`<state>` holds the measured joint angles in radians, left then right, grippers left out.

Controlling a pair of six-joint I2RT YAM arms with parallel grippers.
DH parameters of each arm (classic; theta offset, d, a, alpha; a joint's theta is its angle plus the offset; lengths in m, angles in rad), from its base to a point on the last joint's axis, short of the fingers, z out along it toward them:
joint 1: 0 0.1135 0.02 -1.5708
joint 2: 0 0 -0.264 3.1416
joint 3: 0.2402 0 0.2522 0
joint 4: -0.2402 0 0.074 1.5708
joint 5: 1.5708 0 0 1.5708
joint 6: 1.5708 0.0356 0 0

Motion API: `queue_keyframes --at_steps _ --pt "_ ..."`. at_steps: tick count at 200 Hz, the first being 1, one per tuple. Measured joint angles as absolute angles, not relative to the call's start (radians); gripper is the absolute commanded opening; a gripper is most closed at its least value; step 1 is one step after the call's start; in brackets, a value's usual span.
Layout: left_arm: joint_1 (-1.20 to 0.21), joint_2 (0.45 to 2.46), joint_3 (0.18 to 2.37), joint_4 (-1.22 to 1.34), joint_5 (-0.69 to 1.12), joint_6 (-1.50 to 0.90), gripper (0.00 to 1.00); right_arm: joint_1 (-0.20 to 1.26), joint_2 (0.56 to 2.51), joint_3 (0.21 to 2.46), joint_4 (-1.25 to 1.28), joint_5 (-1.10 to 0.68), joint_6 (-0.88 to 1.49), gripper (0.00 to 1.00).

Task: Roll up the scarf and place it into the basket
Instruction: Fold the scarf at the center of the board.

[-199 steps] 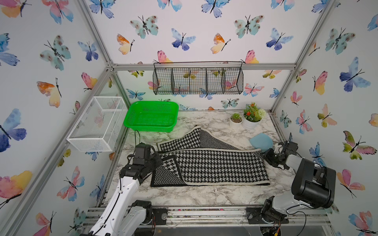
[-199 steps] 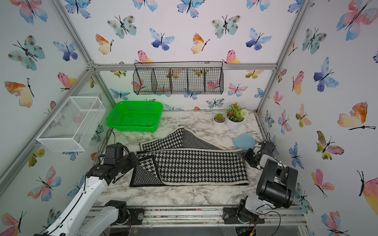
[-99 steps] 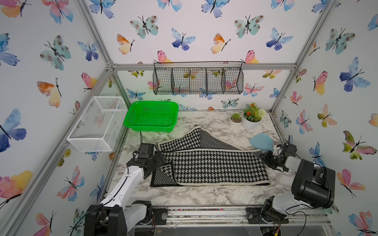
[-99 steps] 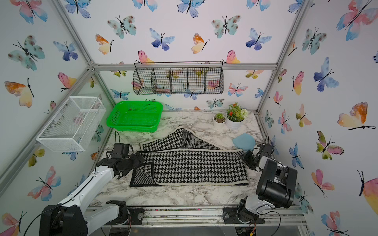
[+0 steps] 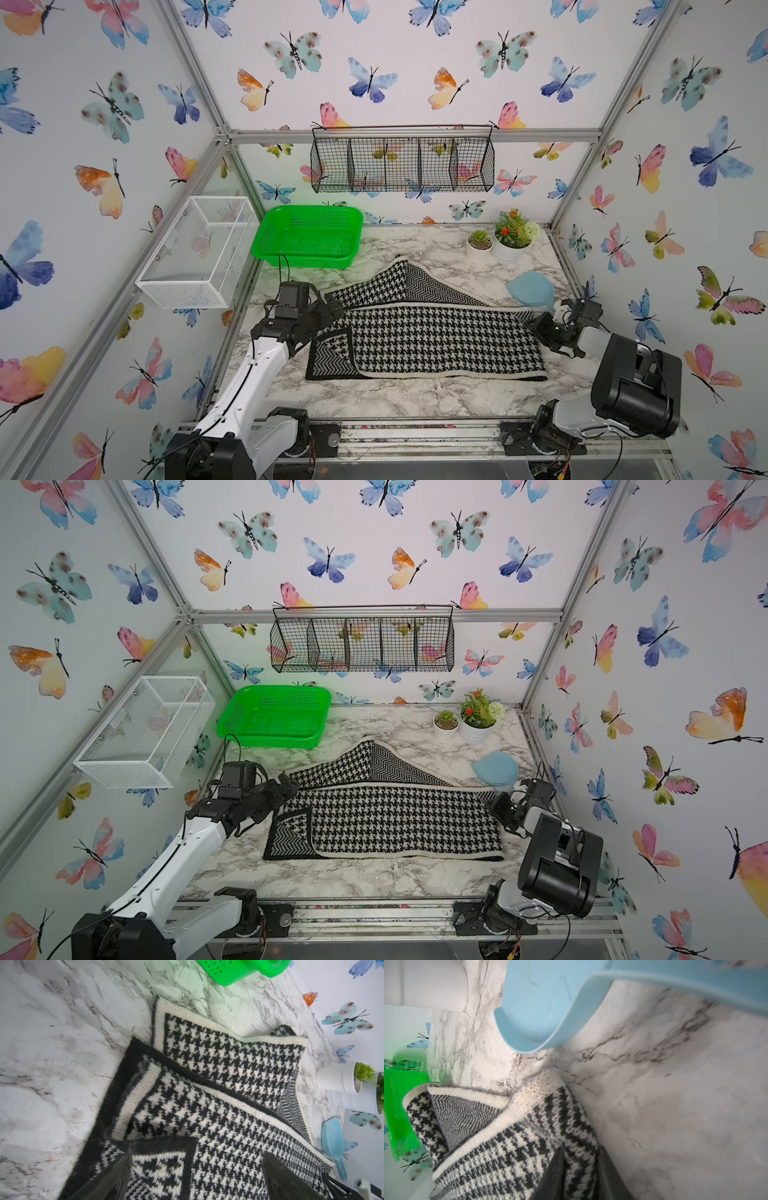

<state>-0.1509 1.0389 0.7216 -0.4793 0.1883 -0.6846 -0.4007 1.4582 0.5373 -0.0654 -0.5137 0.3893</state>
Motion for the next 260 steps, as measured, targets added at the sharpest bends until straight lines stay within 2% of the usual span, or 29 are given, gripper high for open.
queue_keyframes --at_steps 23,39,43,52,86,105,142,167,177,189,223,260 --pt "-0.175 1.04 0.705 -0.464 0.225 -0.685 0.98 -0.403 1.455 0.53 -0.059 -0.526 0.392 0.32" --pt "-0.185 1.045 0.704 -0.457 0.239 -0.685 0.98 -0.405 1.441 0.524 -0.058 -0.534 0.395 0.41" --pt "-0.186 1.047 0.704 -0.454 0.243 -0.685 0.98 -0.405 1.435 0.521 -0.06 -0.535 0.397 0.49" --pt "-0.187 1.048 0.704 -0.45 0.251 -0.685 0.98 -0.405 1.414 0.515 -0.066 -0.537 0.397 0.58" --pt "-0.192 1.049 0.704 -0.443 0.27 -0.686 0.98 -0.405 1.346 0.5 -0.099 -0.534 0.404 0.59" --pt "-0.195 1.049 0.705 -0.438 0.281 -0.69 0.98 -0.404 1.338 0.484 -0.101 -0.534 0.419 0.5" --pt "-0.216 1.05 0.717 -0.429 0.303 -0.697 0.98 -0.362 1.323 0.459 -0.11 -0.504 0.452 0.48" --pt "-0.229 1.05 0.723 -0.42 0.32 -0.699 0.98 -0.315 1.33 0.459 -0.113 -0.486 0.466 0.26" --pt "-0.235 1.05 0.723 -0.418 0.322 -0.699 0.98 -0.31 1.333 0.454 -0.115 -0.482 0.481 0.09" --pt "-0.243 1.05 0.723 -0.416 0.323 -0.699 0.98 -0.31 1.331 0.448 -0.121 -0.474 0.482 0.02" --pt "-0.276 1.052 0.723 -0.405 0.323 -0.699 0.98 -0.308 1.29 0.475 -0.187 -0.442 0.481 0.01" --pt "-0.338 1.076 0.725 -0.386 0.313 -0.708 0.98 -0.308 1.298 0.627 -0.266 -0.419 0.46 0.01"
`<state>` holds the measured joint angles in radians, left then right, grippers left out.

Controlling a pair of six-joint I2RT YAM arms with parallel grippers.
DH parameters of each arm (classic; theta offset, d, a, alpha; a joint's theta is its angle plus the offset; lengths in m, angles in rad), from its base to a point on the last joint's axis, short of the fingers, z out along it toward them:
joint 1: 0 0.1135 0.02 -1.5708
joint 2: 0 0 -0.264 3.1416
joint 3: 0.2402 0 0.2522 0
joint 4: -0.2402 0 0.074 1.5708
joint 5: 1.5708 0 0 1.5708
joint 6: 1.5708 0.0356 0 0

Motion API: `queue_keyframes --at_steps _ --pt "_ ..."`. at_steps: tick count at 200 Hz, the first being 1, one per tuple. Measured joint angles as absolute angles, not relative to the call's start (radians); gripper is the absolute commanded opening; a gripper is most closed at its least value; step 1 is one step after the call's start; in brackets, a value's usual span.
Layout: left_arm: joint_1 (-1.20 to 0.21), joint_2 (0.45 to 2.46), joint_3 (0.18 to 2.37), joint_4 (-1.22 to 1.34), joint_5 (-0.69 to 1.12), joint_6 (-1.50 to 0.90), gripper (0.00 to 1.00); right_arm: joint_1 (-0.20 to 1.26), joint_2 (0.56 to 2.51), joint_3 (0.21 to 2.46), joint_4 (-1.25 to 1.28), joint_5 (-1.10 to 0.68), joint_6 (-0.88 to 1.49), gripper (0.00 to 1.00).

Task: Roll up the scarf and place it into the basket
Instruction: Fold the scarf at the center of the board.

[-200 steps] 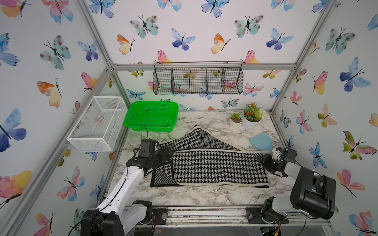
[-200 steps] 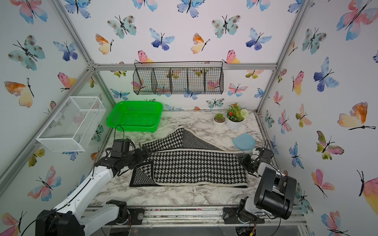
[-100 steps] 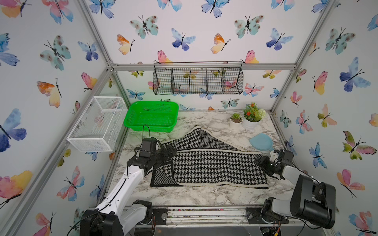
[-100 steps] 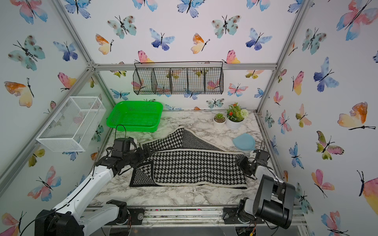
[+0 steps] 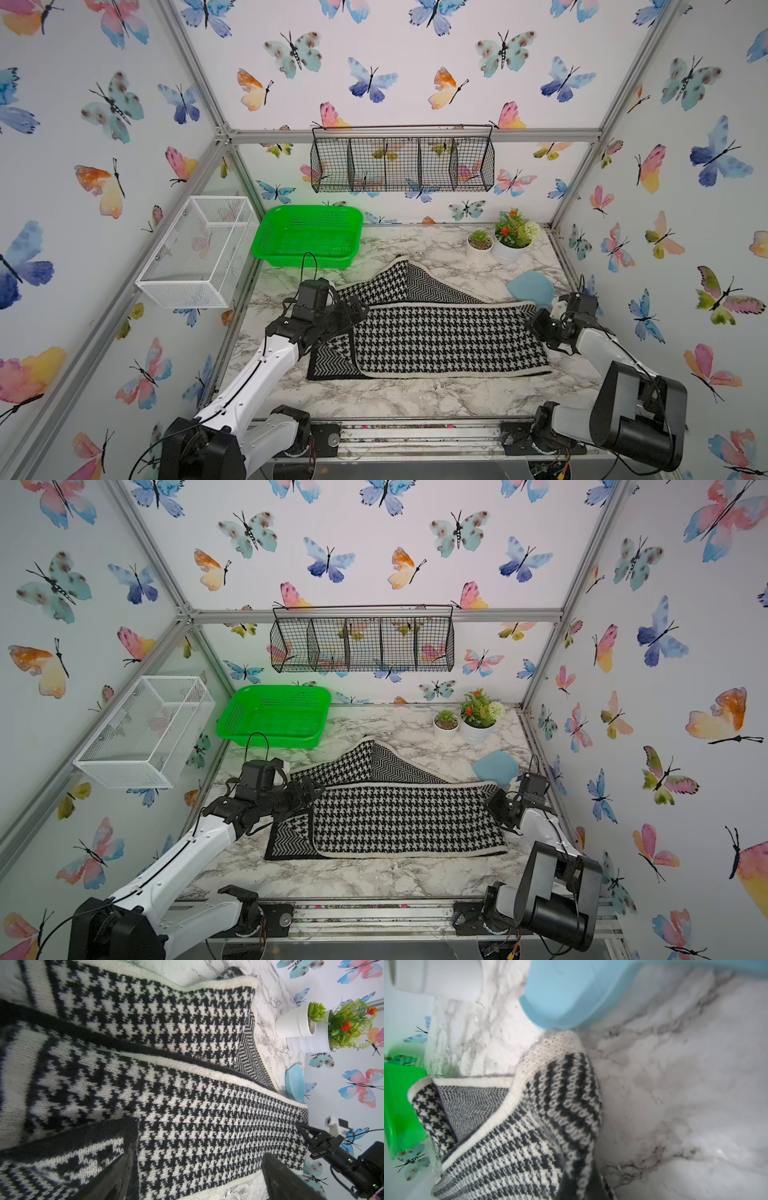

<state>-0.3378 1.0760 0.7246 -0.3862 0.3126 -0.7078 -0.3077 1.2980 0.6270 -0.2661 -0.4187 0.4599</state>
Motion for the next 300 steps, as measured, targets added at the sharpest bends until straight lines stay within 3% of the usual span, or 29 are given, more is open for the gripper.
queue_keyframes --at_steps 89,176,232,300 --pt "-0.59 1.294 0.812 -0.224 0.284 -0.793 0.98 -0.308 1.334 0.966 -0.385 -0.389 0.44 0.01" --pt "-0.823 1.547 0.914 -0.201 0.207 -0.859 0.98 -0.308 1.247 1.04 -0.438 -0.397 0.445 0.01" --pt "-0.842 1.499 0.807 -0.282 0.138 -0.865 0.98 -0.308 1.247 1.119 -0.441 -0.416 0.453 0.01" --pt "-0.859 1.179 0.7 -0.399 0.037 -0.9 0.98 -0.308 1.239 1.147 -0.444 -0.419 0.472 0.01"
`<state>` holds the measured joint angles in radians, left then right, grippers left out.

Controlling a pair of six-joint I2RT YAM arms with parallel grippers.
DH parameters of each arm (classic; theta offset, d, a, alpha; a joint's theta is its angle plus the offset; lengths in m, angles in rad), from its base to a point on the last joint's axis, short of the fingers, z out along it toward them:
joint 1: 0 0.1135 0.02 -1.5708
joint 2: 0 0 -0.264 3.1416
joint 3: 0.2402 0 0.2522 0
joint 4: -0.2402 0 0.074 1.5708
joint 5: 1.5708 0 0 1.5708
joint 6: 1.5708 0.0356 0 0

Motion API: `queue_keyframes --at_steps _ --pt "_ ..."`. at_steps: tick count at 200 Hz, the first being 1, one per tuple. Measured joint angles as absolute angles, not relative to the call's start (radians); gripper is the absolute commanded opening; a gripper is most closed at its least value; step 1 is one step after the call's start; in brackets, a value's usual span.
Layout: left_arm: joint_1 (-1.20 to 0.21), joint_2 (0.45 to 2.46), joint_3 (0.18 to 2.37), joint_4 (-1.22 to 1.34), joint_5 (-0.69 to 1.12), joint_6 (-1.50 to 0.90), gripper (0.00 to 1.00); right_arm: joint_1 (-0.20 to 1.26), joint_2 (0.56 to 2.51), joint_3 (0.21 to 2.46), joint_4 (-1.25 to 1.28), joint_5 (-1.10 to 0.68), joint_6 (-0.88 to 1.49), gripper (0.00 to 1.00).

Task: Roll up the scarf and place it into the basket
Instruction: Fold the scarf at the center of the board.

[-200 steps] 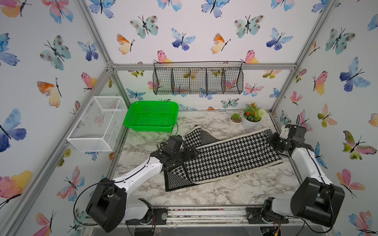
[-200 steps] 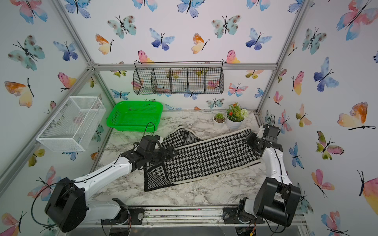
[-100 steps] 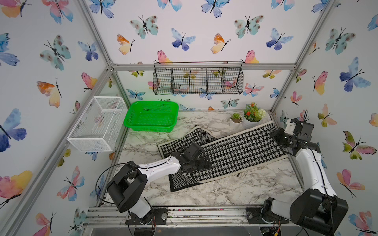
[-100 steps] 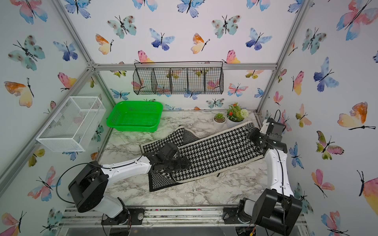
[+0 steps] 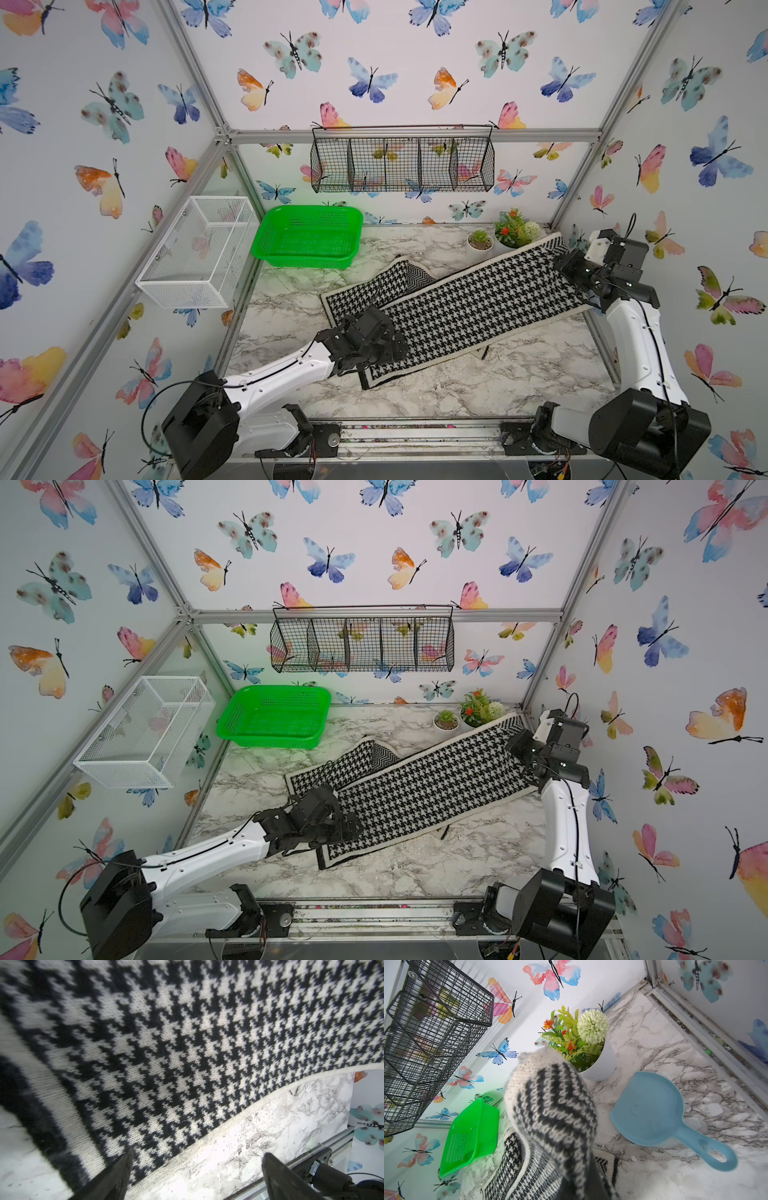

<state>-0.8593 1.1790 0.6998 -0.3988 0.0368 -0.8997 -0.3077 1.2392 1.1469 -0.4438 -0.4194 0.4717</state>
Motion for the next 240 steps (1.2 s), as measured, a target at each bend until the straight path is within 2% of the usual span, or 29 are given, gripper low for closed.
queue_keyframes --at_steps 22,48,97,178,240 --pt "-0.84 1.159 0.701 -0.4 -0.031 -0.902 0.98 -0.308 1.205 1.147 -0.465 -0.419 0.475 0.01" --pt "-0.751 1.213 0.73 -0.4 -0.085 -0.89 0.98 -0.308 1.156 1.162 -0.498 -0.419 0.474 0.01" --pt "-0.604 1.375 0.793 -0.348 -0.068 -0.845 0.98 -0.308 1.074 1.17 -0.551 -0.418 0.475 0.01" --pt "-0.581 1.541 0.816 -0.247 -0.009 -0.813 0.98 -0.308 1.023 1.287 -0.67 -0.431 0.477 0.01" --pt "-0.489 1.602 0.888 -0.247 0.02 -0.759 0.98 -0.308 0.952 1.313 -0.724 -0.468 0.483 0.01"
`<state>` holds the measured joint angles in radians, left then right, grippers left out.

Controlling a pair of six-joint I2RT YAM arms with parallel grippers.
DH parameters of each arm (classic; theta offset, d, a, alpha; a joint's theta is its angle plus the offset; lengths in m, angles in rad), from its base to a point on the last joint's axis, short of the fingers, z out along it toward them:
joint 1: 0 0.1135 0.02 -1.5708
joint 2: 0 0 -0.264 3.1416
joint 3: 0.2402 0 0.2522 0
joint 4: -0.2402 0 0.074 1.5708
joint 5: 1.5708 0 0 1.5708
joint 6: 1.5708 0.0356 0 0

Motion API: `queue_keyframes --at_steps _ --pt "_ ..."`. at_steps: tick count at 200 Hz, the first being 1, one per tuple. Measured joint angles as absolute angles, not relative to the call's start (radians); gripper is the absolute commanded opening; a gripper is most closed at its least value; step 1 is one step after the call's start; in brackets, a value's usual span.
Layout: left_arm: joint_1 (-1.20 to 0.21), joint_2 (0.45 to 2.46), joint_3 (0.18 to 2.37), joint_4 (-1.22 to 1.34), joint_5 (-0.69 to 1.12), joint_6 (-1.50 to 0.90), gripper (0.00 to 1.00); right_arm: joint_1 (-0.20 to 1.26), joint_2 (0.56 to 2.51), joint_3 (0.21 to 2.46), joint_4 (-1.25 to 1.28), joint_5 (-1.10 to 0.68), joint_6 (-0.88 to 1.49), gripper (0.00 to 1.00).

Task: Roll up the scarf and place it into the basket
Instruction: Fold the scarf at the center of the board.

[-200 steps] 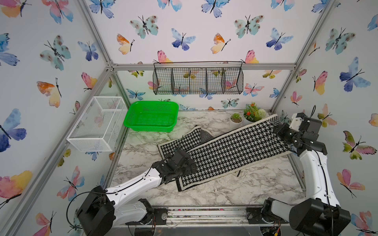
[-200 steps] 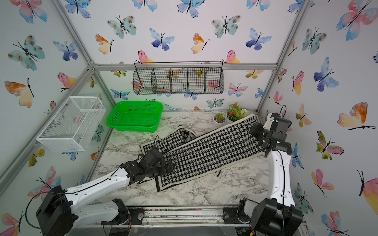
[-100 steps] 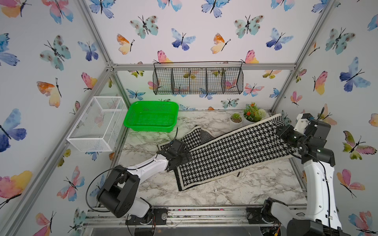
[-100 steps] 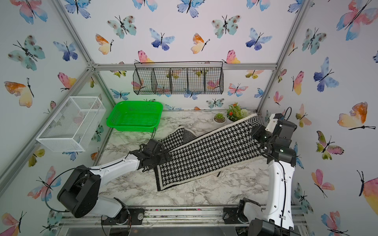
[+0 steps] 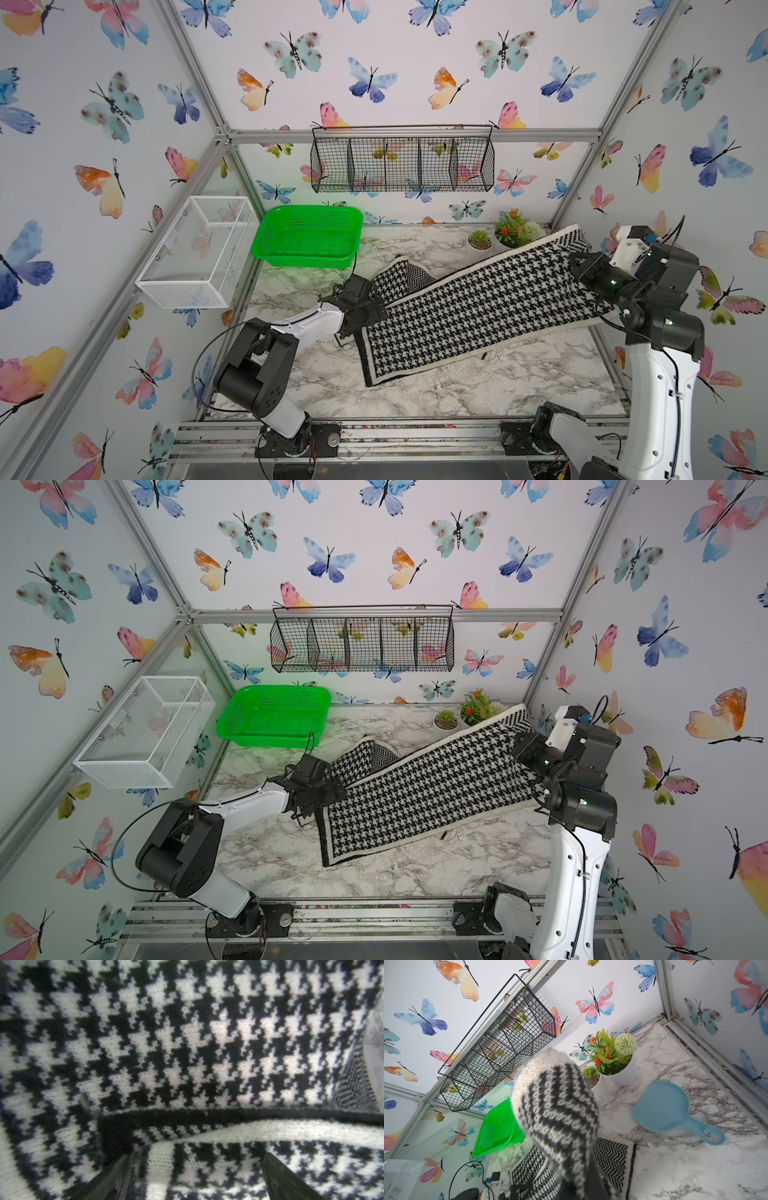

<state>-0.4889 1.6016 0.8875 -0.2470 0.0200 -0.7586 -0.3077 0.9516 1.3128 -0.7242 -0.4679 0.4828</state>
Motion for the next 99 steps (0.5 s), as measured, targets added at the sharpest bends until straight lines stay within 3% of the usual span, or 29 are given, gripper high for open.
queue_keyframes --at_steps 64,99 --pt "-0.48 1.599 0.972 -0.259 0.067 -0.714 0.99 -0.307 0.941 1.256 -0.697 -0.589 0.517 0.01" --pt "-0.484 1.567 0.971 -0.257 0.132 -0.713 0.99 -0.224 0.966 1.181 -0.657 -0.596 0.527 0.01"
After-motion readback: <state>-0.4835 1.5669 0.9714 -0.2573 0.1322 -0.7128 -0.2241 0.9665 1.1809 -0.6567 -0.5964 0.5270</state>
